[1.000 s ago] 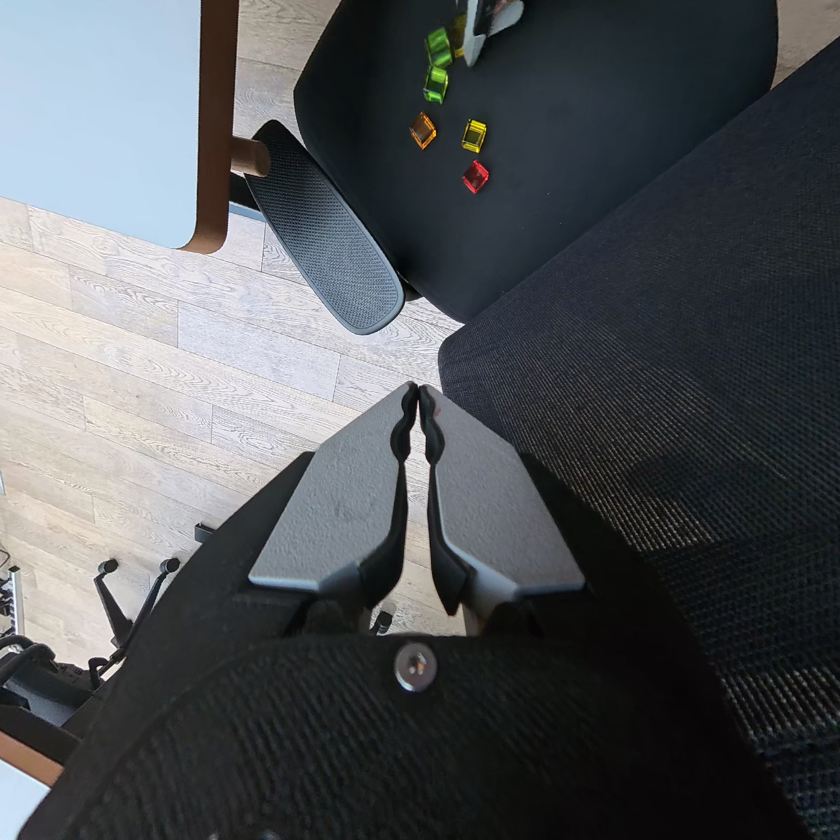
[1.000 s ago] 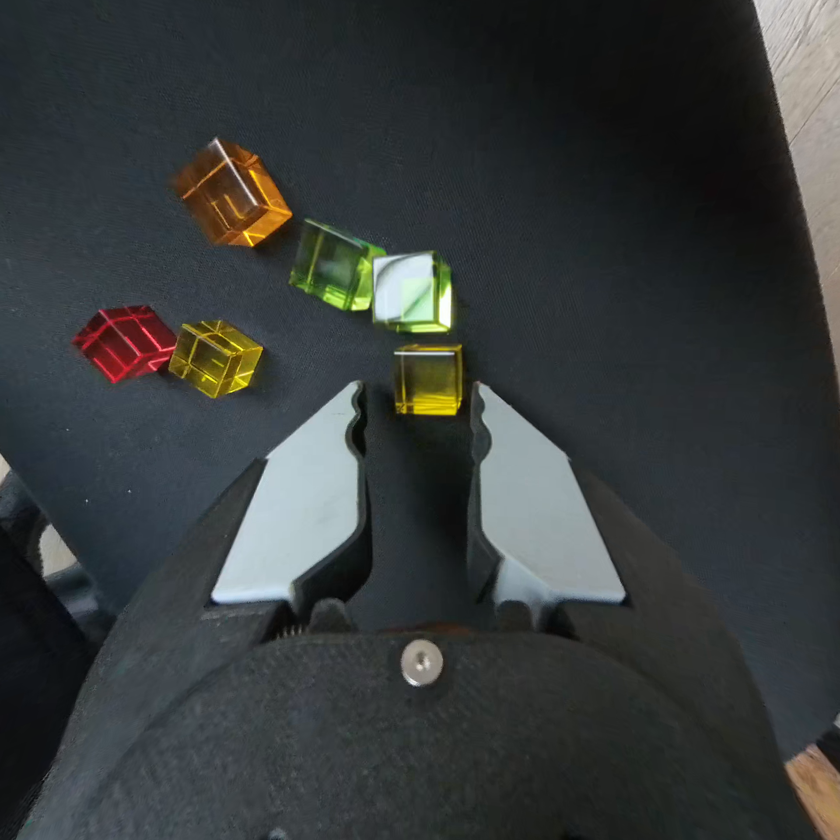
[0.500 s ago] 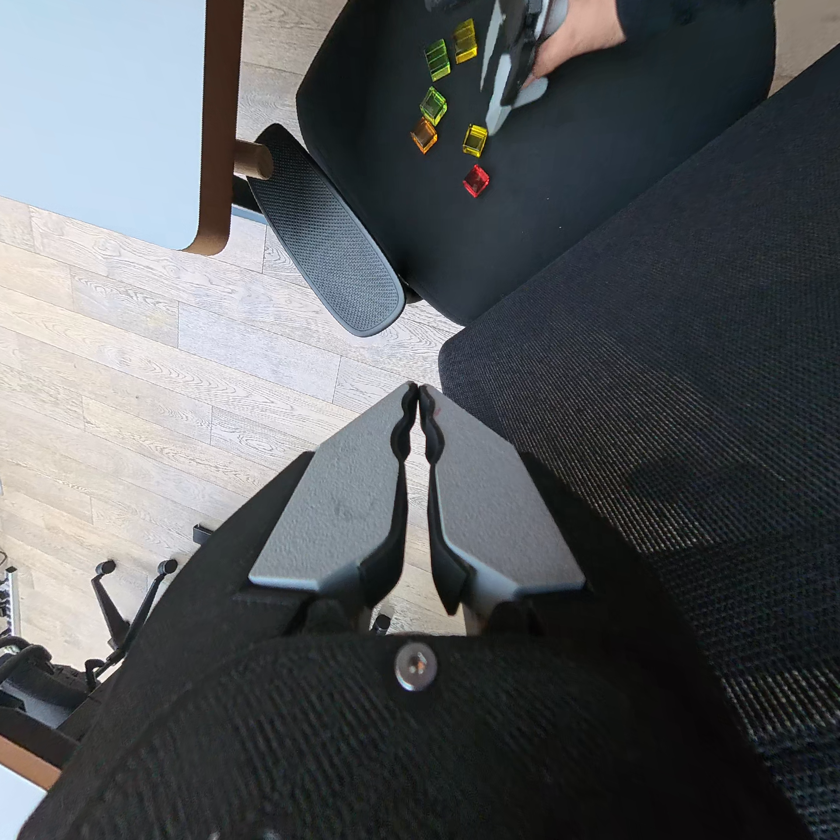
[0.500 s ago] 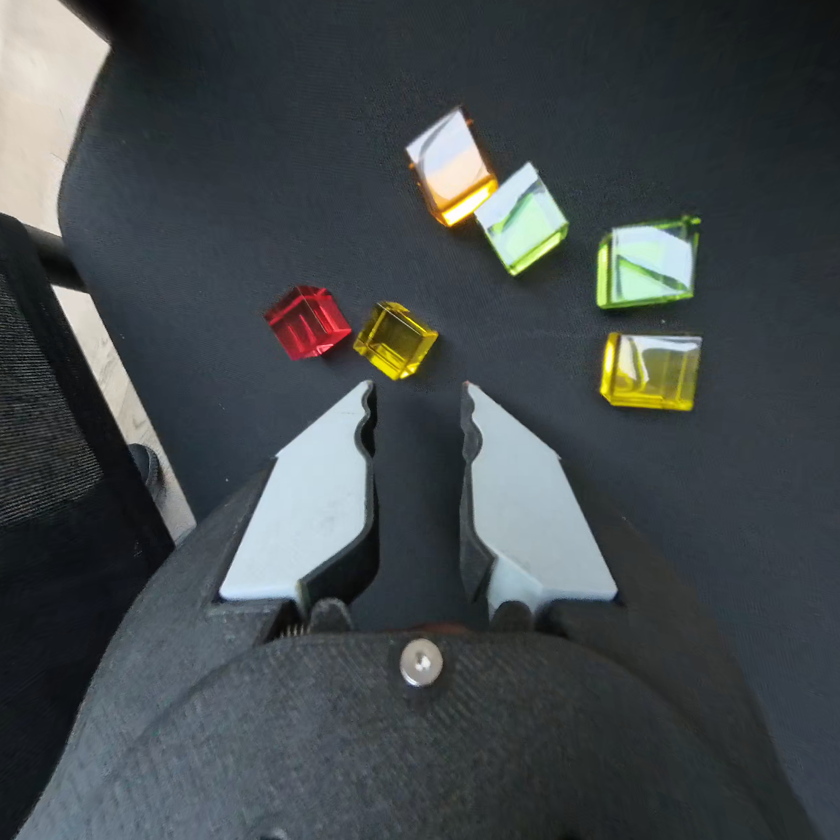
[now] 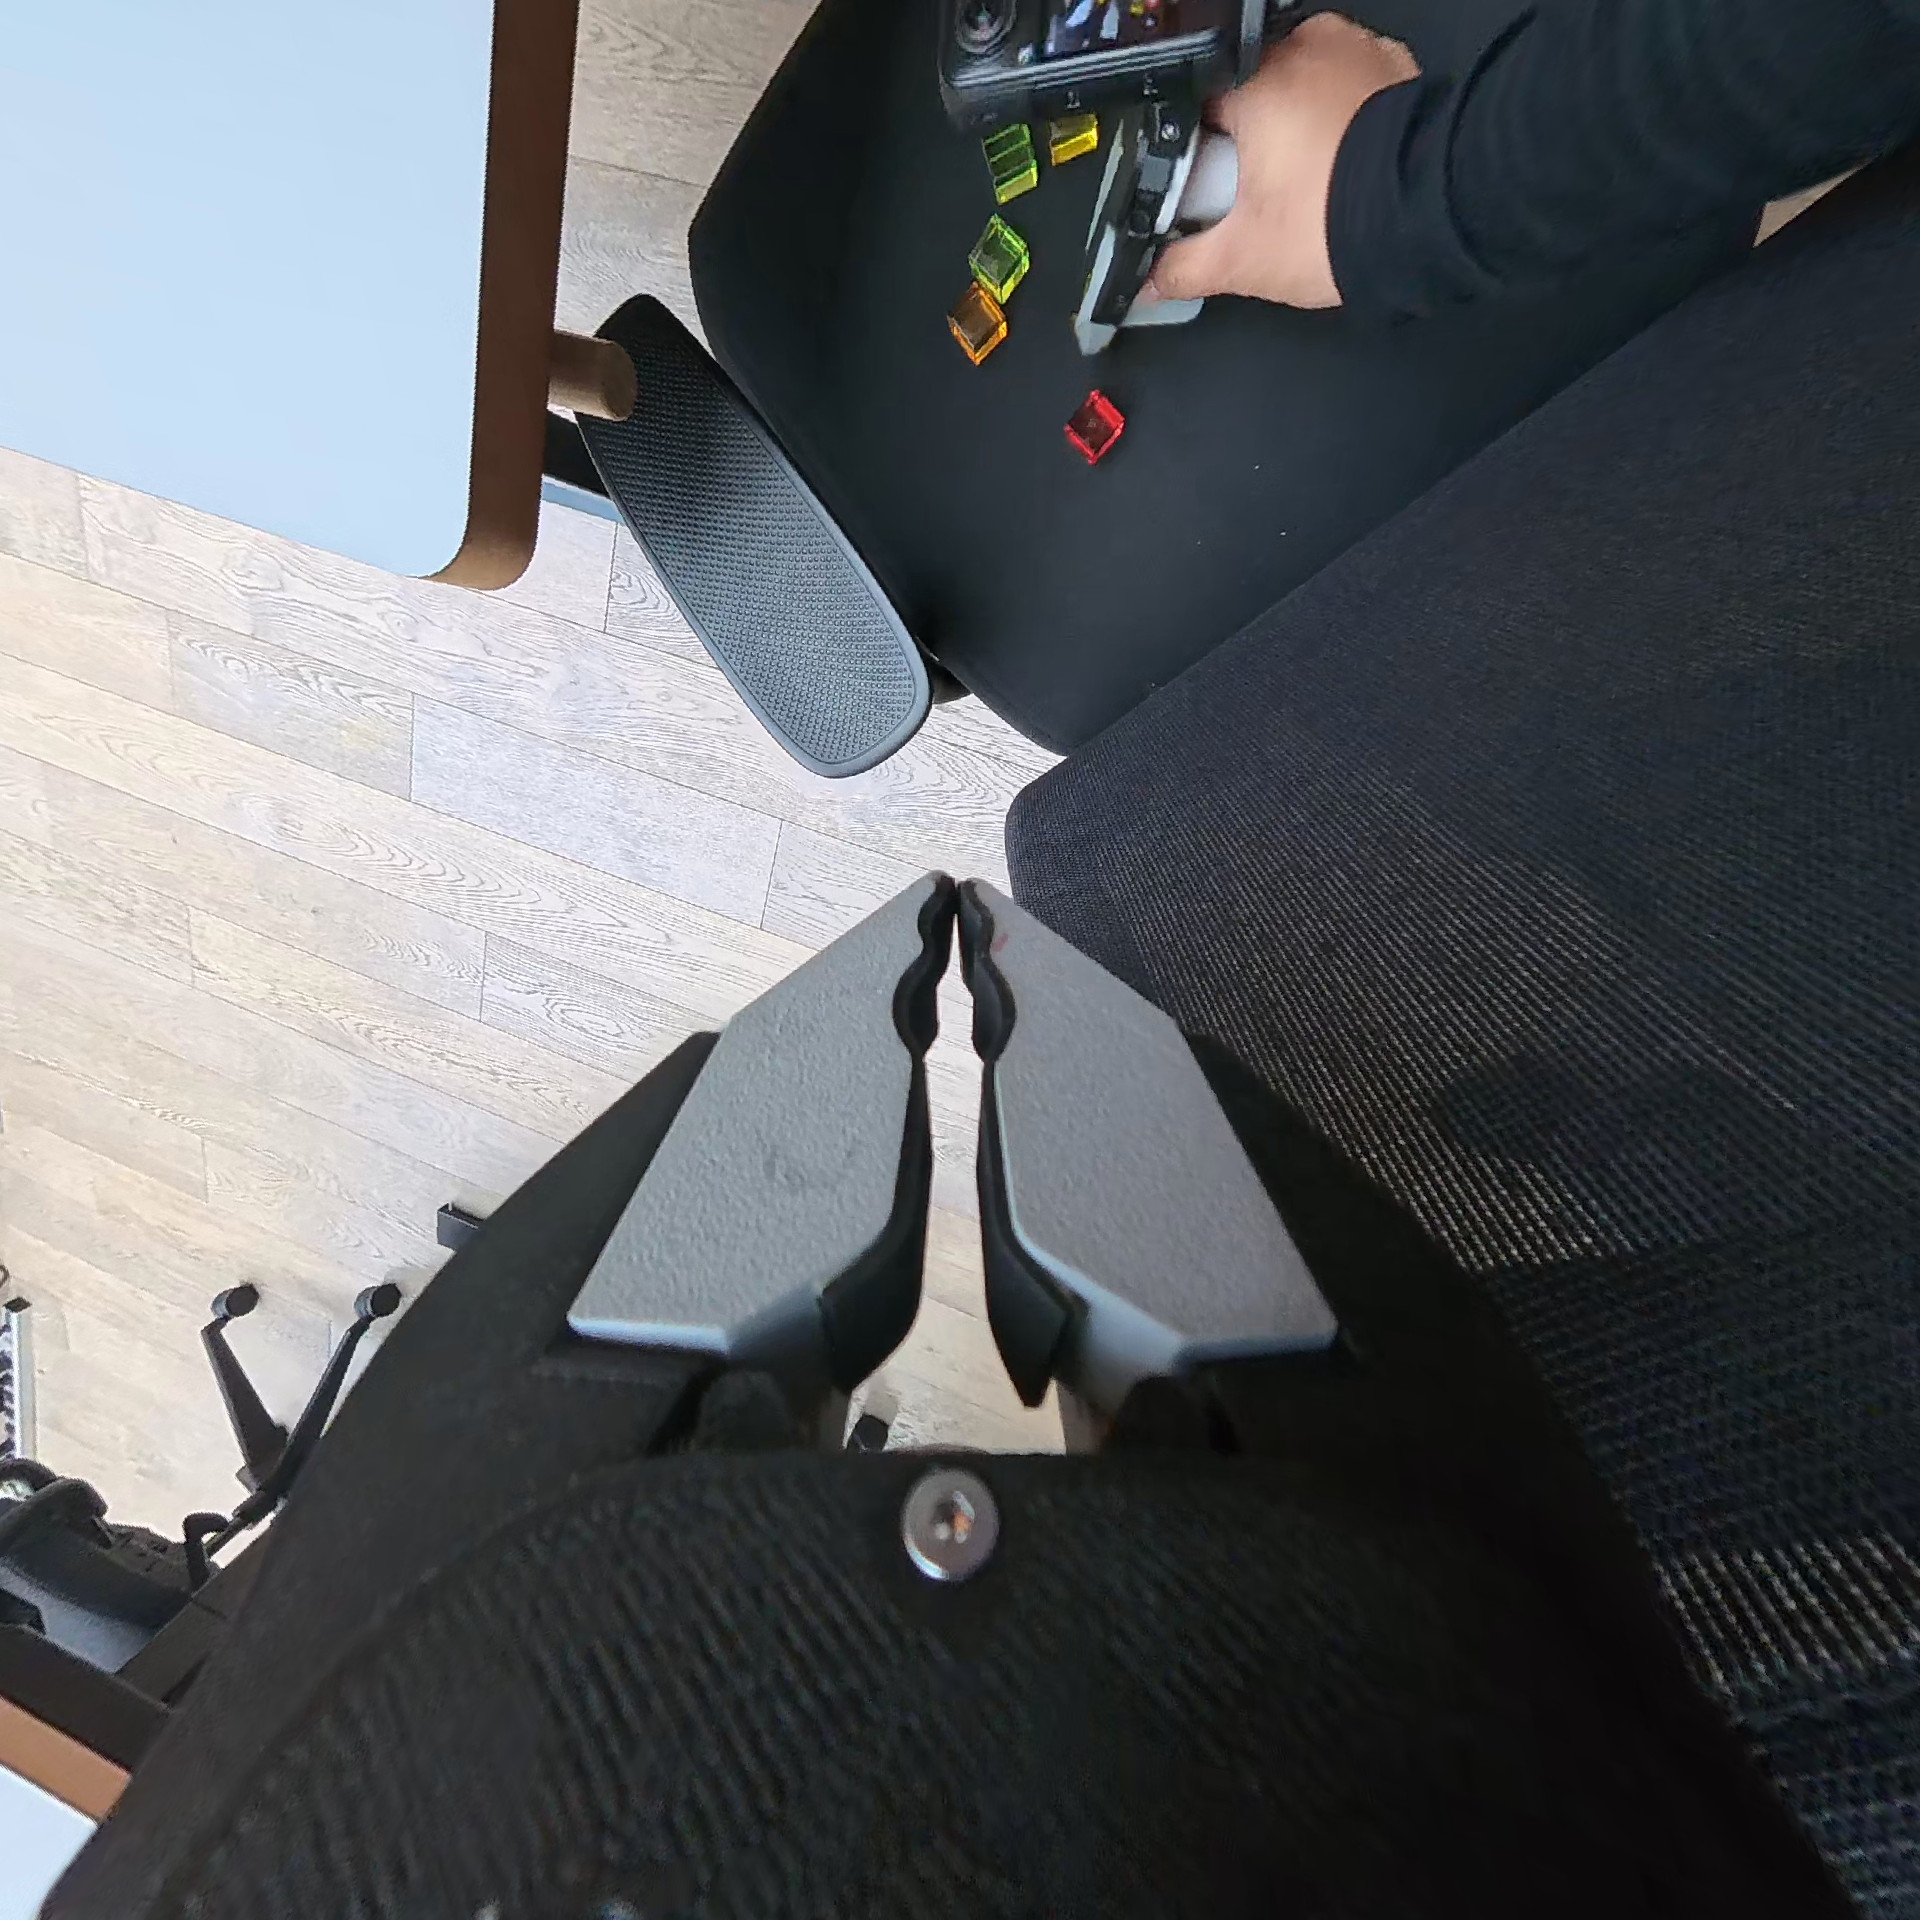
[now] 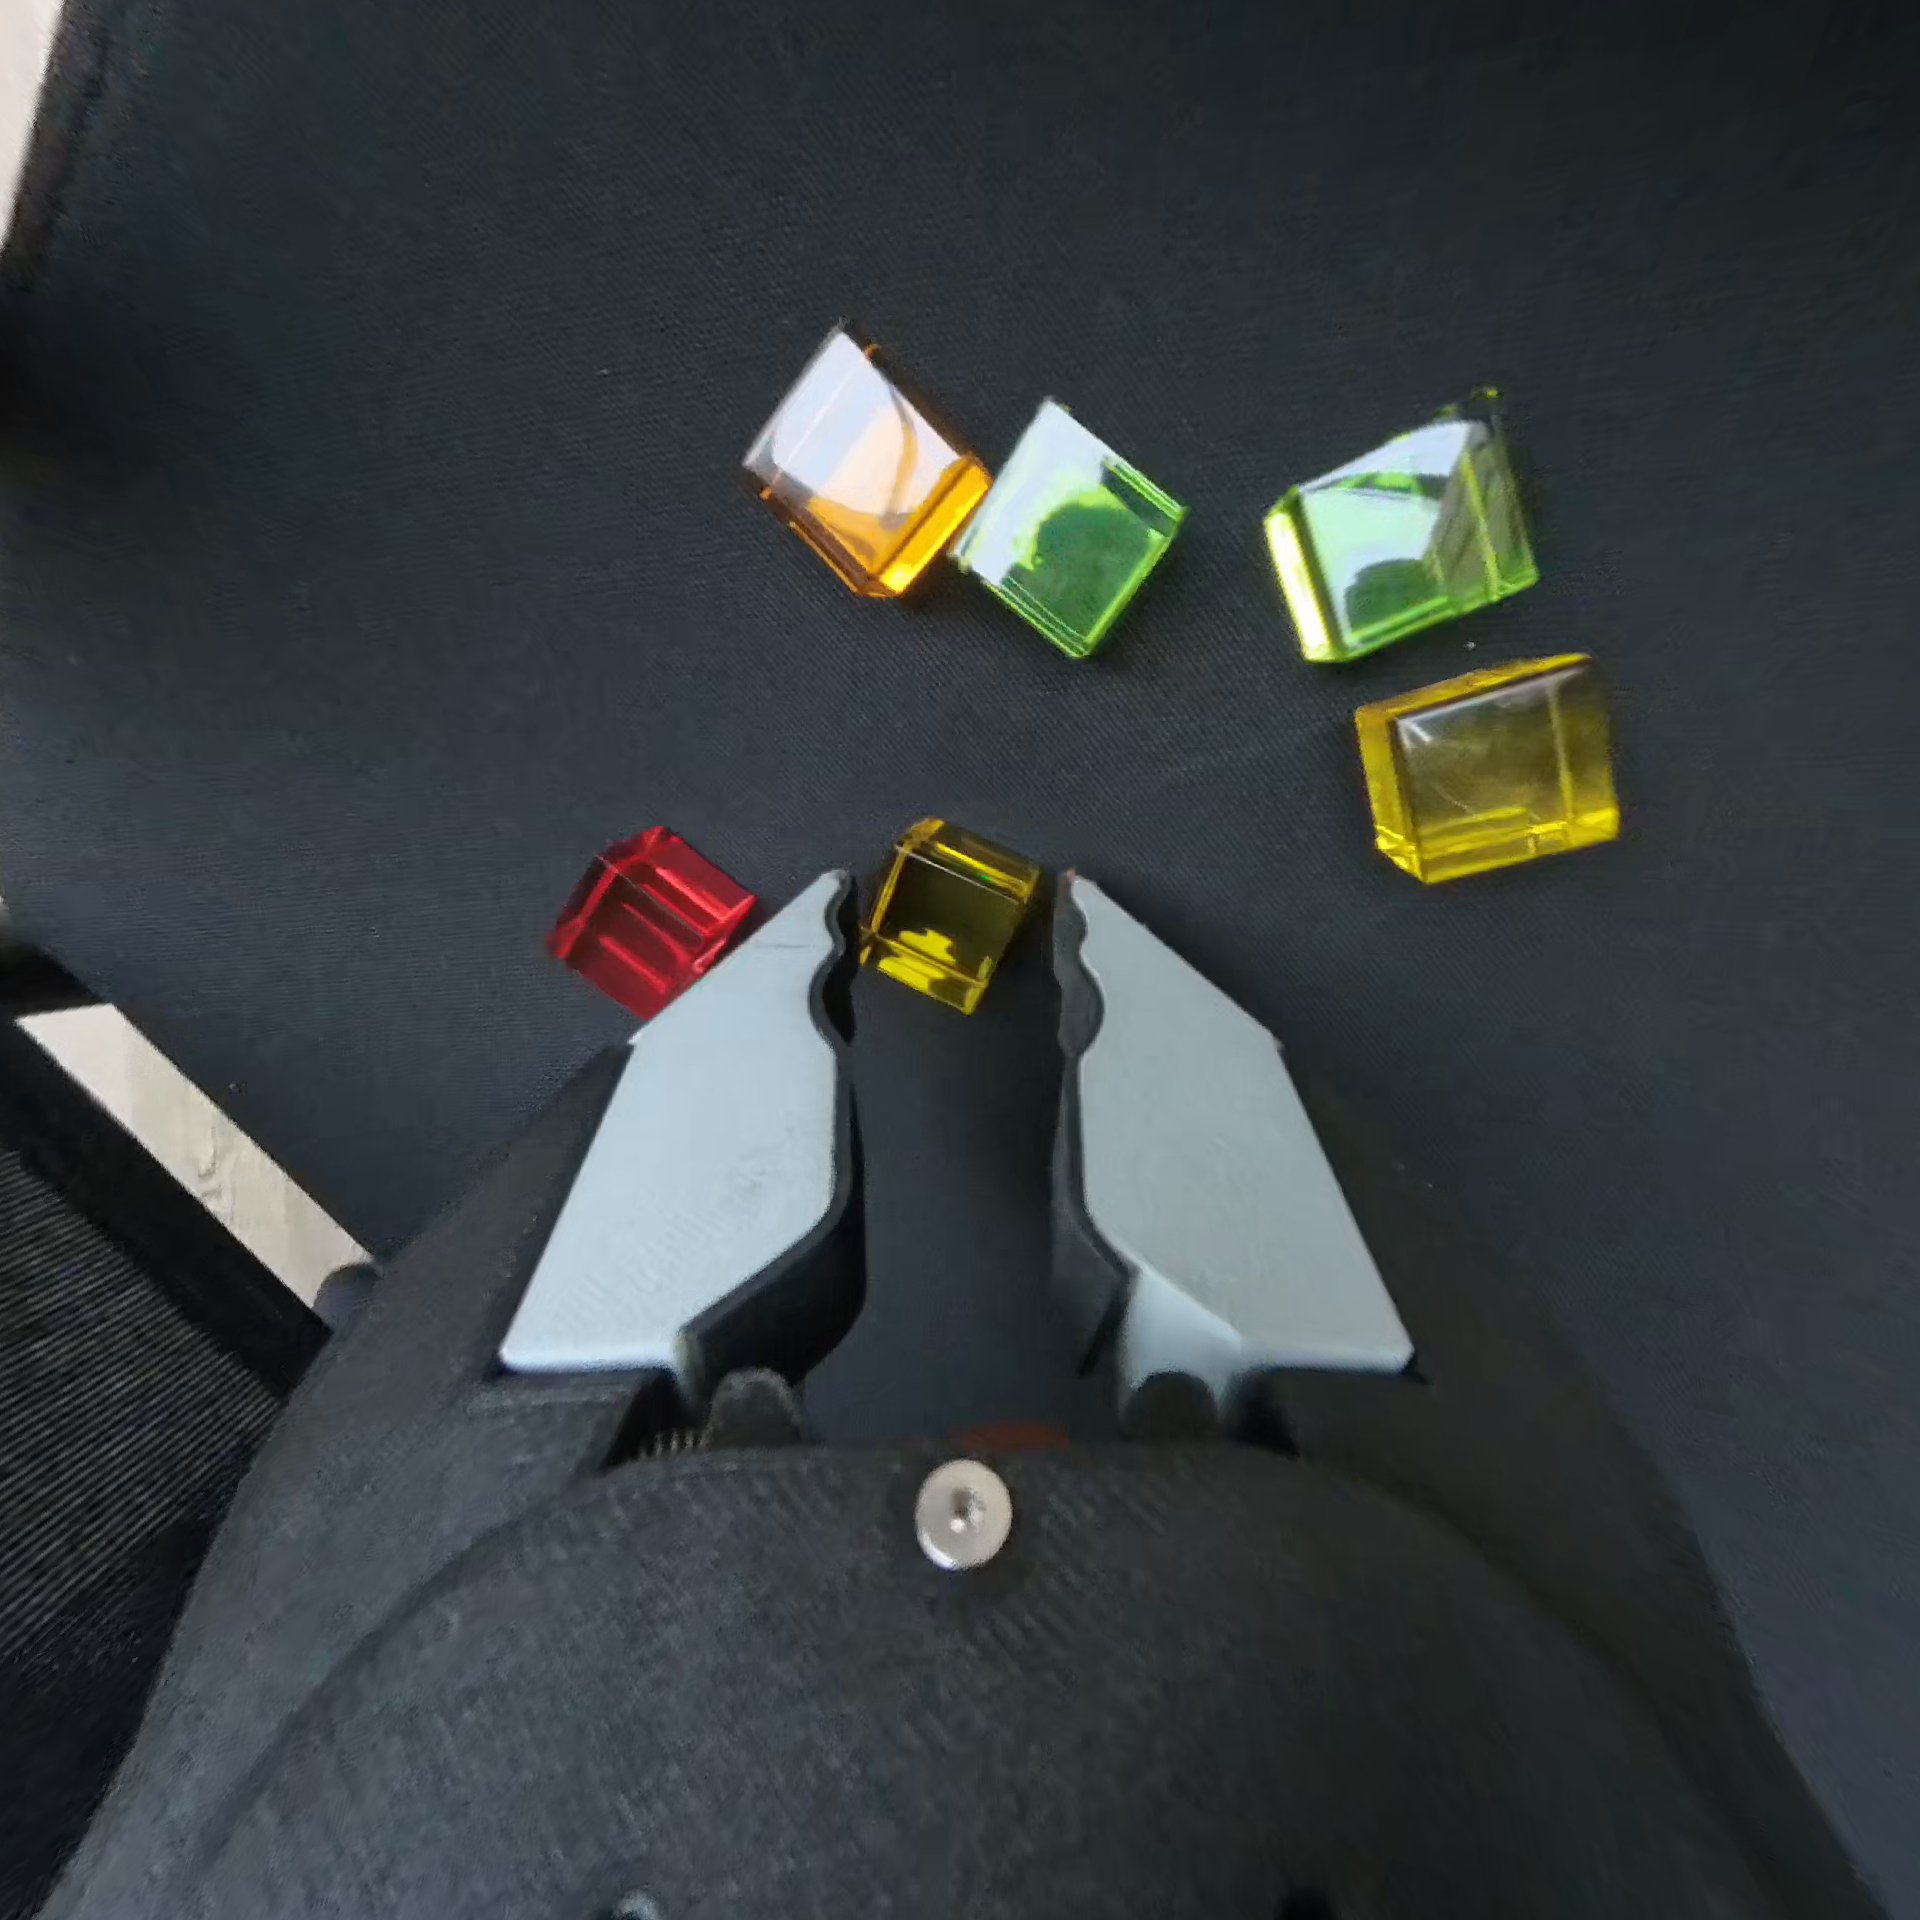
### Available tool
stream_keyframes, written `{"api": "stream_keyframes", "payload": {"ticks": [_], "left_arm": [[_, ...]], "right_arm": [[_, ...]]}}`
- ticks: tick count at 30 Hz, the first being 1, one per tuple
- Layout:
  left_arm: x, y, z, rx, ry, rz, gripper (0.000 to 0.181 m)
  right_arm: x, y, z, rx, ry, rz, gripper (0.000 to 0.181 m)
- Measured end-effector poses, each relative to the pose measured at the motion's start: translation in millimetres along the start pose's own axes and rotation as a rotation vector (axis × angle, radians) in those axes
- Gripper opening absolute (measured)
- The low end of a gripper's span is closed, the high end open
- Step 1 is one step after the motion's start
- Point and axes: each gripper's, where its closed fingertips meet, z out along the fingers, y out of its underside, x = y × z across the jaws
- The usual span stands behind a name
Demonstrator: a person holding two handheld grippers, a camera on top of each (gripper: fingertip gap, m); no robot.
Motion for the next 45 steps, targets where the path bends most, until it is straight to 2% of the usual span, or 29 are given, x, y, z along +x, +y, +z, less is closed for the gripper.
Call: {"api": "stream_keyframes", "payload": {"ticks": [17, 21, 26, 32, 41, 45], "left_arm": [[0, -1, 0, 0.009, 0.006, -0.006, 0.000], [0, -1, 0, 0.007, 0.008, -0.010, 0.000], [2, 0, 1, 0.002, 0.016, -0.006, 0.000], [2, 0, 0, 0.004, 0.018, -0.012, 0.000], [2, 0, 1, 0.005, 0.023, -0.016, 0.000], [2, 0, 1, 0.007, 0.025, -0.016, 0.000]], "right_arm": [[6, 5, -4, 0.004, 0.049, -0.147, 0.025], [4, -10, -17, 0.091, 0.005, -0.171, 0.025], [10, -42, -31, 0.163, -0.055, -0.230, 0.024], [18, -64, -22, 0.101, -0.076, -0.407, 0.025], [20, -59, -8, -0.036, -0.096, -0.660, 0.028], [22, -56, -9, -0.041, -0.096, -0.688, 0.028]]}}
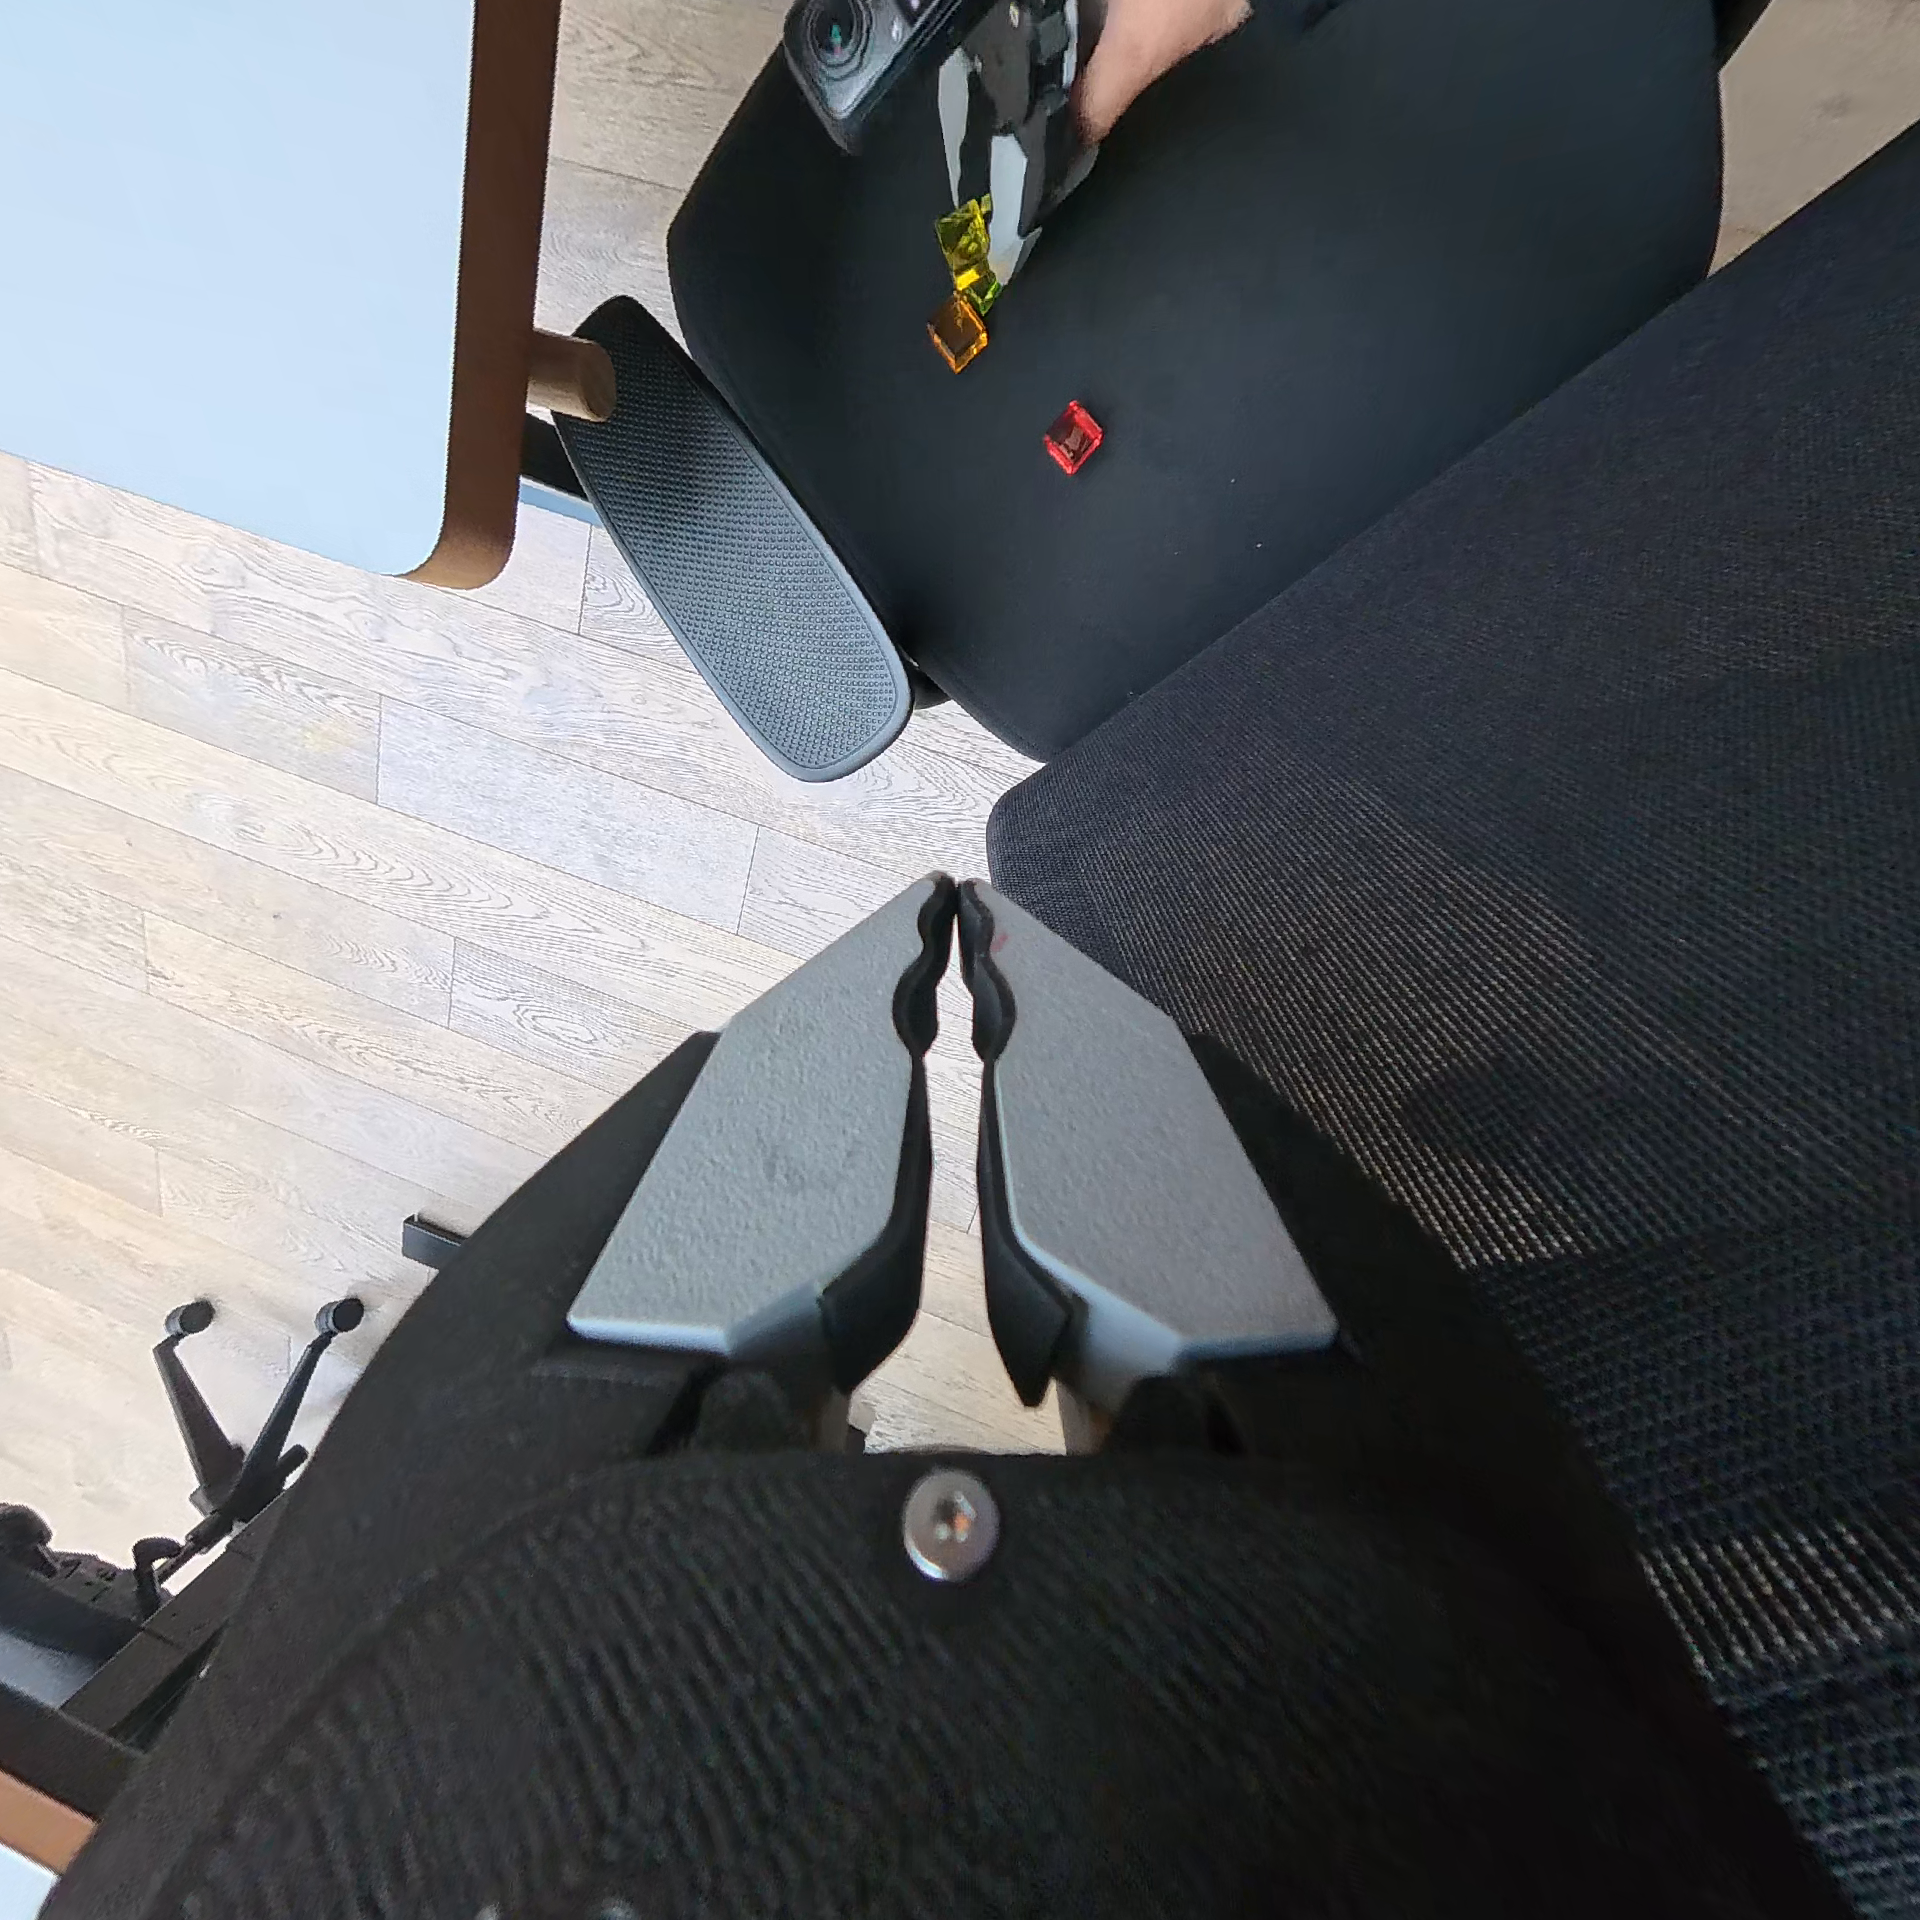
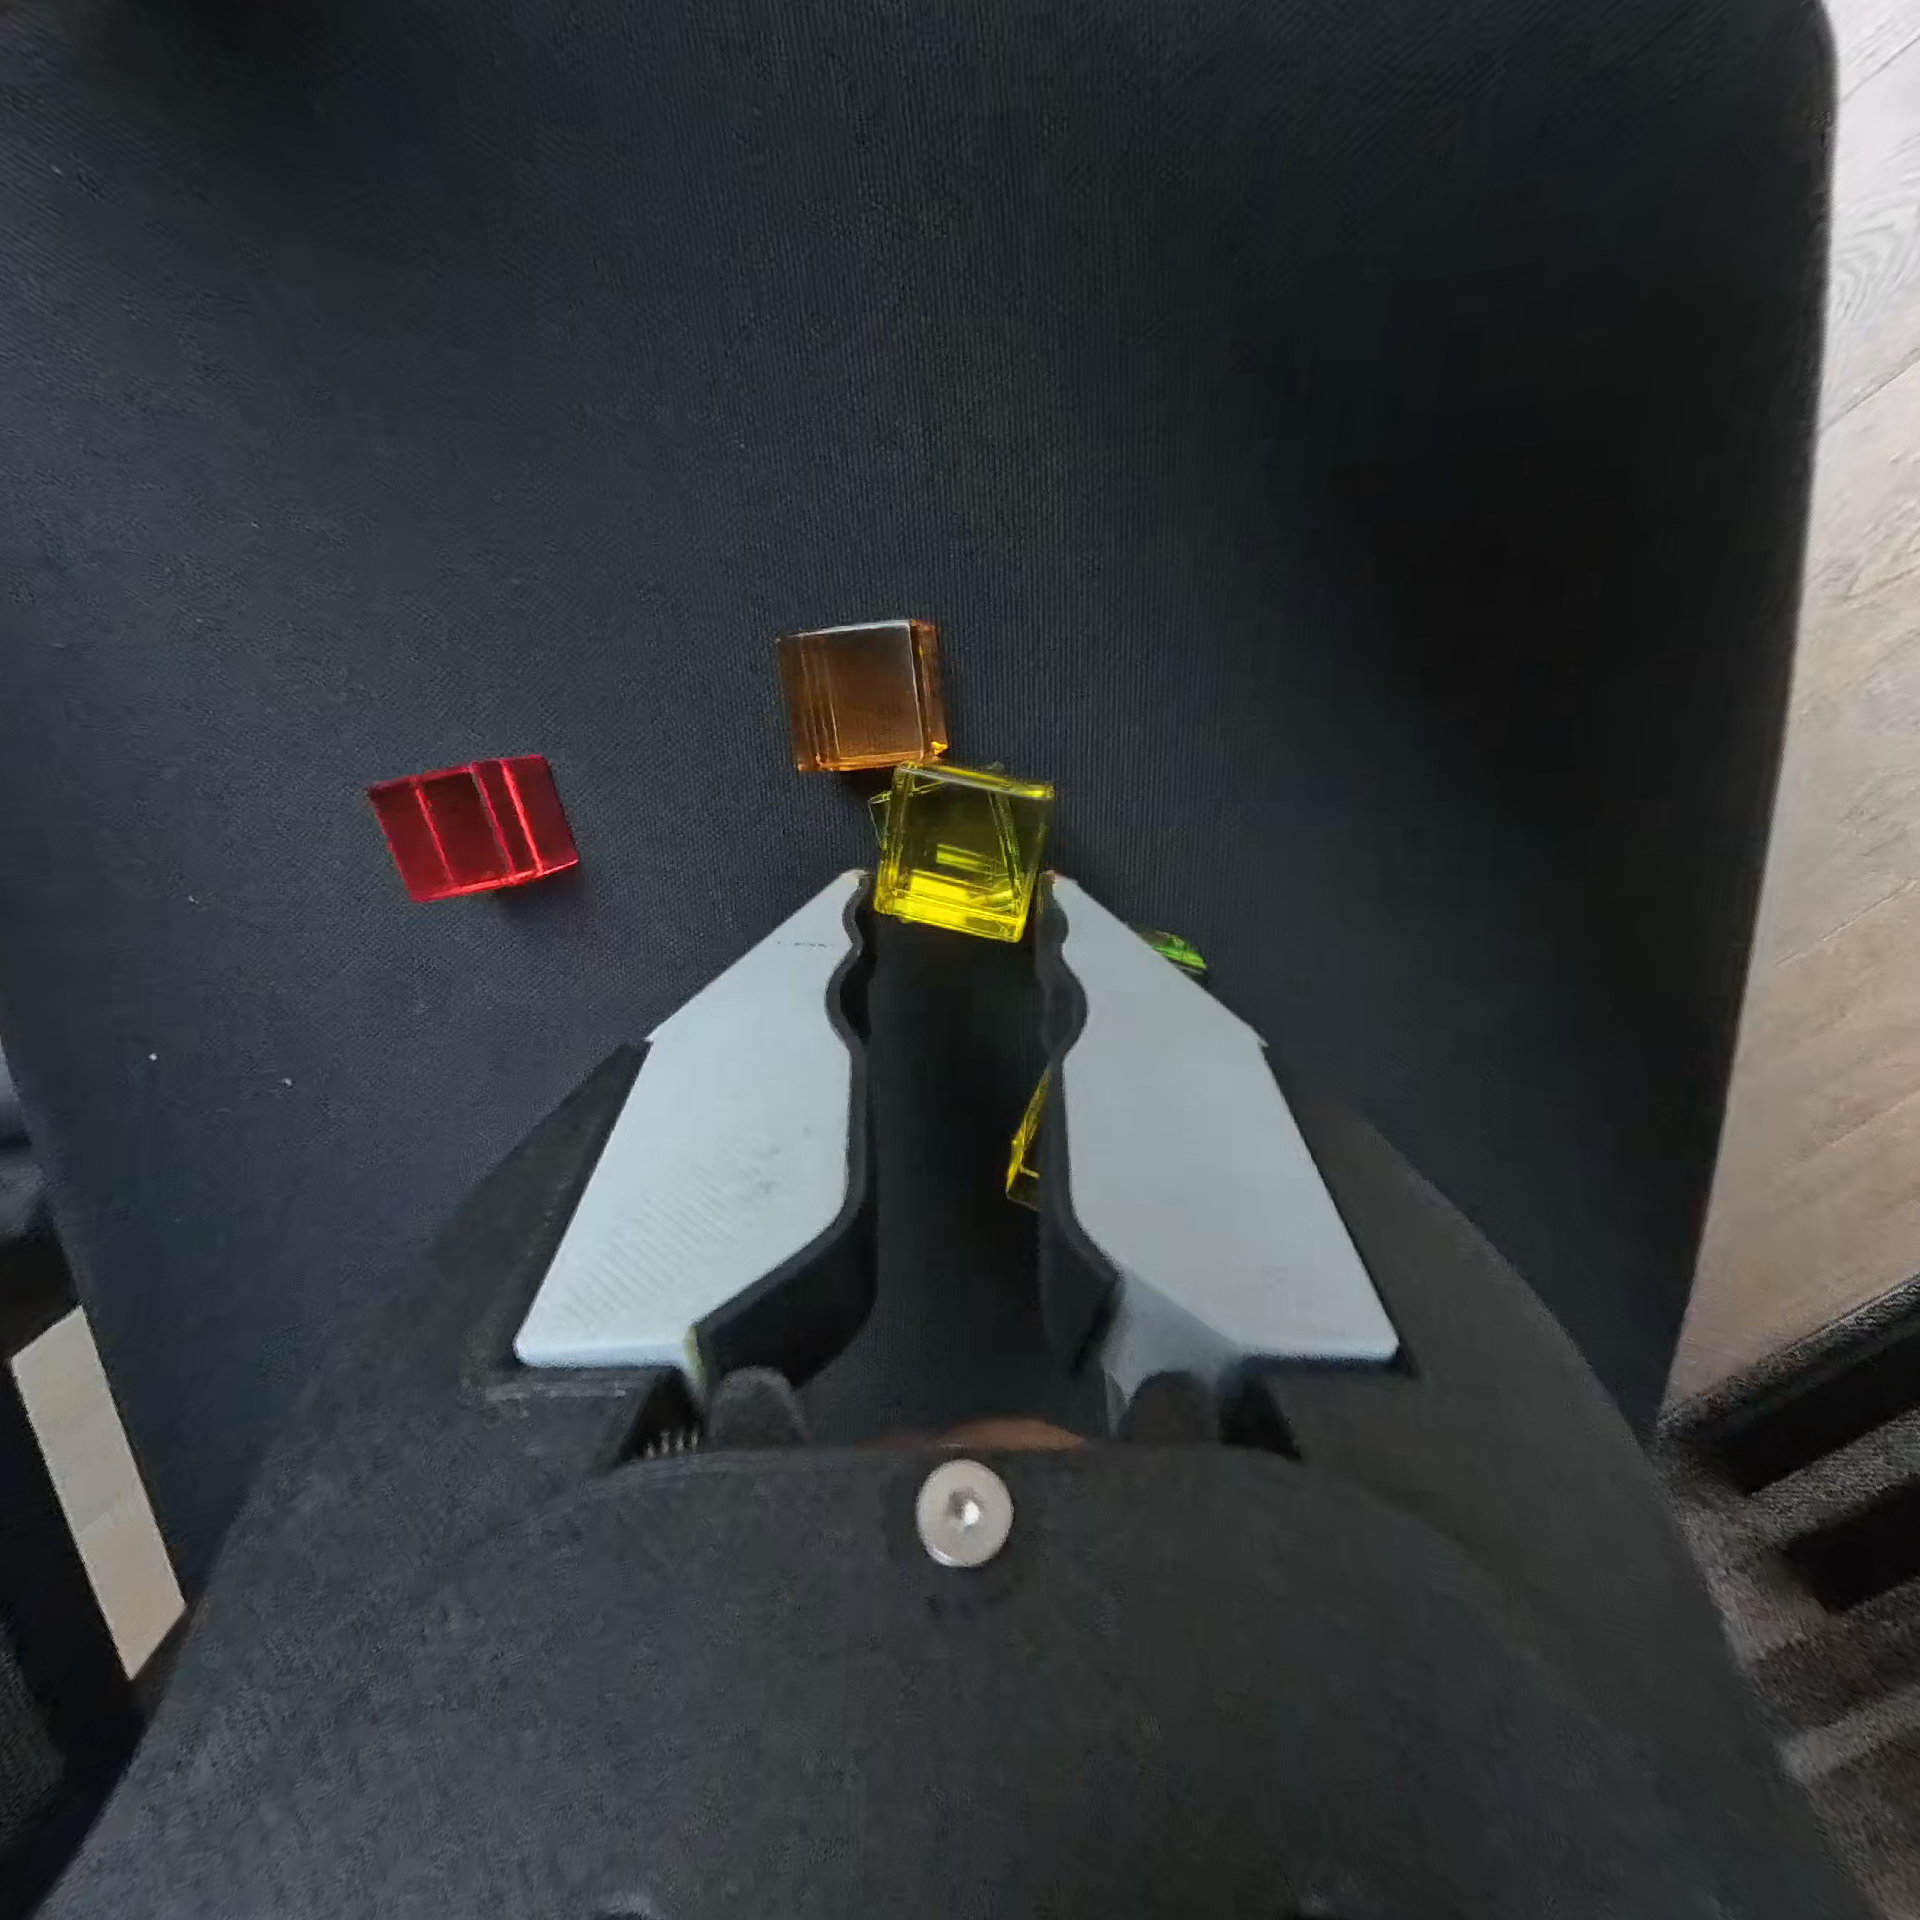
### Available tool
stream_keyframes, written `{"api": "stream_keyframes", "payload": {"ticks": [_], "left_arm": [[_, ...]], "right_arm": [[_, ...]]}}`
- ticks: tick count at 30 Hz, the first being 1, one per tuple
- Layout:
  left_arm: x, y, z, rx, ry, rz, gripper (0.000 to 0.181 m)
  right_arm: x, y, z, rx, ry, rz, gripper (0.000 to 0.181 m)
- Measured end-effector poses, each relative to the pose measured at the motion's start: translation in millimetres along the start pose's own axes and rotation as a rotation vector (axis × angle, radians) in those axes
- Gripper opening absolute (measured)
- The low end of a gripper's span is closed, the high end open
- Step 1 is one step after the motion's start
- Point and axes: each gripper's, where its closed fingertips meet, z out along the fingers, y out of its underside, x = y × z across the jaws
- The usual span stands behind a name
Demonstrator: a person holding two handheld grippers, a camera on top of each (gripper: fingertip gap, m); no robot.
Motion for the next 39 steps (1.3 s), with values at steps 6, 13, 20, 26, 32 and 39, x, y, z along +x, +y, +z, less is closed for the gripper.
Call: {"api": "stream_keyframes", "payload": {"ticks": [6, 13, 20, 26, 32, 39], "left_arm": [[1, 0, 0, -0.001, 0.005, -0.001, 0.000], [1, 0, 1, -0.005, 0.005, 0.004, 0.000], [1, 0, 1, -0.004, 0.007, 0.002, 0.000], [2, 1, 2, -0.013, 0.013, 0.004, 0.000], [2, 3, 2, -0.024, 0.014, 0.004, 0.000], [1, 1, 2, -0.017, 0.012, -0.002, 0.000]], "right_arm": [[-1, -1, -2, 0.002, -0.006, -0.023, 0.026], [2, 9, -7, -0.005, -0.007, -0.002, 0.039], [20, 40, -34, 0.034, 0.065, 0.075, 0.044], [25, 61, -19, -0.055, 0.041, 0.131, 0.054], [28, 66, -10, -0.085, 0.046, 0.171, 0.025], [17, 54, -42, 0.036, 0.061, 0.200, 0.025]]}}
